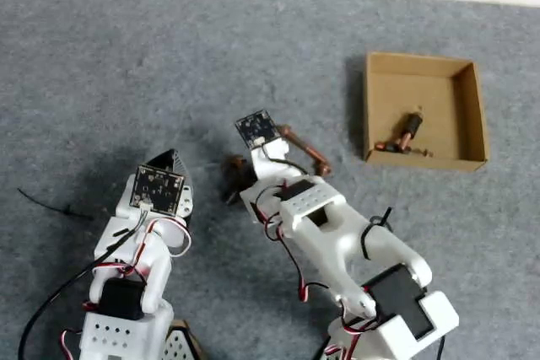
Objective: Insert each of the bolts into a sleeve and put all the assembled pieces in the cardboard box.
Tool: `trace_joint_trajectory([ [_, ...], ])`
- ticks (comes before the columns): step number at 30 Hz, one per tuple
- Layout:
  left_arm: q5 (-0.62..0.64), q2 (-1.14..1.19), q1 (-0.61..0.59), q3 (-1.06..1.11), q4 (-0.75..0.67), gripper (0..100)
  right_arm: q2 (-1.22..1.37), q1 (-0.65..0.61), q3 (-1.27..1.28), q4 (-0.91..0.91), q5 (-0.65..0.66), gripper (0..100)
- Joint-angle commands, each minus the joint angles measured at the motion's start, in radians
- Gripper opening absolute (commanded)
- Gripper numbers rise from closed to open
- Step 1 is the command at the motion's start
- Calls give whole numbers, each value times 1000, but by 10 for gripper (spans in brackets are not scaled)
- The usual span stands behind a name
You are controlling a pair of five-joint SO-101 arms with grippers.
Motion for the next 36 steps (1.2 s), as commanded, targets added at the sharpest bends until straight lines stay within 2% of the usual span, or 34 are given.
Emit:
trace_joint_trajectory([
  [1,-5,-10,-8,19,-21,11,4,2,-28,-18,6,176],
  [4,-5,-10,-8,19,-21,11,4,33,-30,-18,9,23],
  [5,-5,-10,-8,19,-21,11,4,48,-30,-18,9,0],
  [7,-5,-10,-8,19,-21,11,4,79,-28,-18,9,26],
  [14,-5,-10,-10,19,-18,11,-67,176,-28,-13,11,5],
  [18,-5,-10,-10,19,-18,11,-236,217,19,19,12,5],
  [30,-5,-10,-8,19,-18,11,-797,234,302,24,20,5],
  [36,-5,-10,-8,19,-18,11,-989,237,466,-102,149,5],
])
